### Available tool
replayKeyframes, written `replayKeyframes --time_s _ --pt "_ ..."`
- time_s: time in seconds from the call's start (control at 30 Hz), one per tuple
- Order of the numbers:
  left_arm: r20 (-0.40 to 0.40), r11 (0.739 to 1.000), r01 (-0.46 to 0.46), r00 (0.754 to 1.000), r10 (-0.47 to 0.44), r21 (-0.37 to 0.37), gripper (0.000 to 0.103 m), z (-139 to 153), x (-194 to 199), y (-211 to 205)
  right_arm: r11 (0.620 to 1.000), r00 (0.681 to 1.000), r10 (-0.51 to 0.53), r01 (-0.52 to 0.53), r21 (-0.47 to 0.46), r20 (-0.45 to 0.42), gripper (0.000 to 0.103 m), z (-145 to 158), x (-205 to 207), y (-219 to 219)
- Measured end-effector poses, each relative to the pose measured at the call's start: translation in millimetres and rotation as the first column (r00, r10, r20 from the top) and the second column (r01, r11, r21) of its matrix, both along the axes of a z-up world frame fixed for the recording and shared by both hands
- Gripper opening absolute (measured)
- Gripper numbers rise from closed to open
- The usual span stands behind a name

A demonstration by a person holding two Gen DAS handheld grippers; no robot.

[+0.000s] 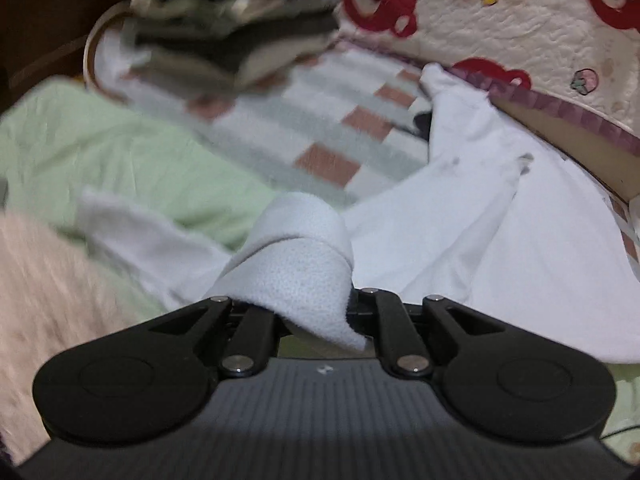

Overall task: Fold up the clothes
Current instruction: 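Lower the held white shirt onto the mat with both grippers, then open both grippers and release the shirt onto the mat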

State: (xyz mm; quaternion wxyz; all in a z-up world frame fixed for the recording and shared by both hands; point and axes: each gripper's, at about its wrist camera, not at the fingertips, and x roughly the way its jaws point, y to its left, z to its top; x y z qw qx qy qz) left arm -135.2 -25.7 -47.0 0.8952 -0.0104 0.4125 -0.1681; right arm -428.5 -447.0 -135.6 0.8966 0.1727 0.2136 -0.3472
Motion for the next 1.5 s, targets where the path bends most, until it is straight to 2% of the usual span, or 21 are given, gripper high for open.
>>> replayKeyframes --time_s 0.13,0.2,0.27,0.33,0.37,0.4,0.47,0.63,0.7,0.77,0.83,0.93,1.0,1.13,1.17,1.23,1.3,1.33,1.4,1.5 --pt "0.048 1.000 0.000 0.999 0.001 -0.012 0.010 17 -10 2 1.000 1.000 0.022 -0.022 -0.013 0.018 0.007 11 -9 5" --pt "0.007 1.000 -0.010 1.000 0.010 -0.015 0.010 14 -14 6 1.000 0.999 0.027 -0.027 -0.012 0.017 0.007 18 -16 9" --pt "-0.070 1.000 -0.021 0.997 0.020 -0.012 0.010 0 -14 10 0.999 1.000 0.007 -0.008 0.050 0.006 0.007 10 -19 3" --pt "-0.165 0.999 -0.037 0.986 0.036 -0.006 0.010 -17 -10 12 0.984 0.999 -0.041 0.039 0.175 0.009 0.007 -8 -23 -11" --pt "-0.186 0.999 -0.039 0.982 0.038 -0.001 0.010 -21 -9 11 0.966 0.997 -0.068 0.060 0.251 0.023 0.007 -17 -27 -19" --pt "-0.201 0.999 -0.040 0.979 0.040 0.006 0.010 -24 -8 11 0.952 0.995 -0.087 0.069 0.297 0.048 0.007 -21 -32 -22" --pt "-0.176 0.999 -0.028 0.984 0.032 0.030 0.010 -21 -10 7 0.941 0.991 -0.105 0.071 0.331 0.086 0.009 -23 -37 -25" --pt "-0.187 0.998 -0.012 0.982 0.024 0.069 0.010 -26 -11 2 0.905 0.972 -0.149 0.058 0.421 0.185 0.012 -25 -51 -34" --pt "-0.182 0.998 -0.020 0.983 0.030 0.056 0.010 -23 -12 4 0.925 0.967 -0.126 0.033 0.379 0.223 0.009 -16 -56 -29" --pt "-0.174 0.999 -0.026 0.984 0.034 0.045 0.010 -20 -14 6 0.966 0.977 -0.074 0.021 0.257 0.200 0.008 0 -57 -14" --pt "-0.164 0.998 -0.020 0.986 0.029 0.053 0.010 -19 -17 6 0.989 0.989 -0.049 0.027 0.148 0.143 0.007 14 -54 0" --pt "-0.181 0.997 -0.010 0.983 0.023 0.071 0.011 -24 -17 4 0.997 0.997 -0.057 0.060 0.054 -0.056 0.010 3 -35 5" --pt "-0.201 0.997 -0.006 0.979 0.022 0.079 0.013 -27 -16 3 0.992 0.994 -0.082 0.088 0.093 -0.075 0.010 -7 -34 2" --pt "-0.211 0.998 0.003 0.978 0.010 0.063 0.017 -22 -17 5 0.983 0.986 -0.141 0.150 0.106 -0.083 0.010 -5 -44 -7" --pt "-0.217 0.998 0.006 0.976 0.007 0.060 0.017 -22 -17 5 0.977 0.982 -0.167 0.177 0.121 -0.086 0.002 -6 -51 -12" --pt "-0.229 0.998 0.013 0.973 -0.001 0.053 0.017 -21 -18 4 0.961 0.972 -0.218 0.229 0.157 -0.086 0.000 -8 -66 -24" --pt "-0.242 0.999 0.020 0.970 -0.008 0.047 0.019 -20 -18 4 0.946 0.971 -0.239 0.231 0.226 0.008 0.001 -4 -86 -31" --pt "-0.249 0.999 0.025 0.968 -0.013 0.043 0.023 -19 -19 4 0.943 0.969 -0.244 0.226 0.244 0.046 0.006 -2 -93 -31" --pt "-0.266 0.999 0.044 0.963 -0.035 0.031 0.036 -14 -22 2 0.946 0.966 -0.249 0.226 0.232 0.075 0.010 7 -98 -29" --pt "-0.233 0.996 0.087 0.969 -0.080 0.021 0.042 2 -30 2 0.952 0.966 -0.216 0.177 0.249 0.140 0.011 19 -93 -25"
